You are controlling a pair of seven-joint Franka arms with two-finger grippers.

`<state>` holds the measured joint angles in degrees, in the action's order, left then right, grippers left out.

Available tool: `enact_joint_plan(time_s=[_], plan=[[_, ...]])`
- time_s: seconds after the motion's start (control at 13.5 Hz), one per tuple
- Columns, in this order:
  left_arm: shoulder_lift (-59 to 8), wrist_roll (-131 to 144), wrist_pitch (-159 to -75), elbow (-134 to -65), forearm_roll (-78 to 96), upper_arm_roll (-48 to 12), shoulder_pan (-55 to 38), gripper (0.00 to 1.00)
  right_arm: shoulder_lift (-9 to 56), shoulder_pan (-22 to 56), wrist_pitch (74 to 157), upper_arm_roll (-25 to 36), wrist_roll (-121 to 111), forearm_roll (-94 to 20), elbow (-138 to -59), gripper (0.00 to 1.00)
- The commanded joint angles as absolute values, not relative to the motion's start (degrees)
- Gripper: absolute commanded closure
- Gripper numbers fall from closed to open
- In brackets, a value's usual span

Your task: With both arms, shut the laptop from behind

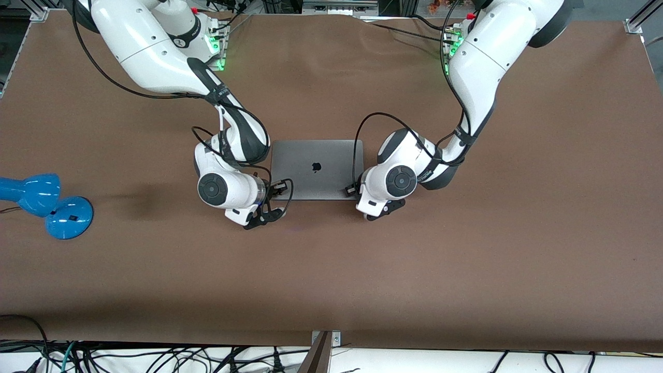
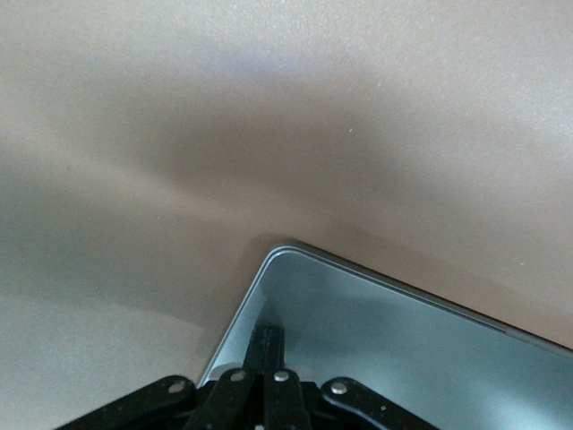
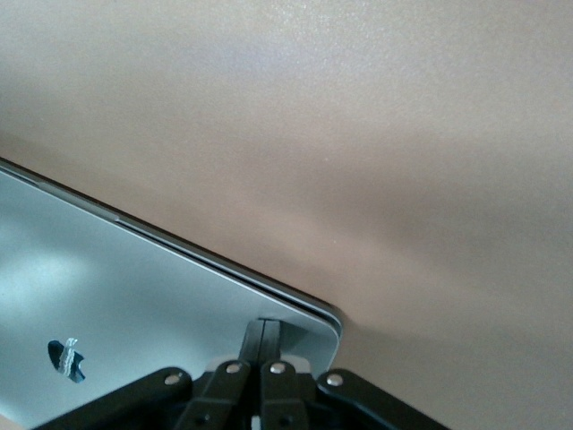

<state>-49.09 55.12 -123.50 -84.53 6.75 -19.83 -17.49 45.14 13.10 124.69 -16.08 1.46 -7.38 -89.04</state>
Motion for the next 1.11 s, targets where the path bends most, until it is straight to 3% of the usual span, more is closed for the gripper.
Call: enact_joint_plan(time_s=[0.0,0.07,0.59,1.04], plan=[[-50.45,56.24,-123.66,-82.62,5.01,-19.16,-18.46,0.77,45.7,13.71,125.06,-15.38,0.79,-6.59,-87.71,0.0],[-50.1,56.16,-123.66,-82.62,4.75,-19.16,-18.28,0.01,45.62,13.8,125.85,-14.95,0.27,-6.59,-87.71,0.0],[-42.82,55.81,-119.72,-82.79,3.08,-19.42,-15.56,0.0,39.92,13.36,125.51,-13.71,-5.63,-7.29,-87.71,0.0],[-27.54,55.2,-104.17,-84.2,1.32,-19.6,-14.85,0.0,27.53,10.12,109.19,-10.72,-0.97,-6.42,-87.63,0.0]])
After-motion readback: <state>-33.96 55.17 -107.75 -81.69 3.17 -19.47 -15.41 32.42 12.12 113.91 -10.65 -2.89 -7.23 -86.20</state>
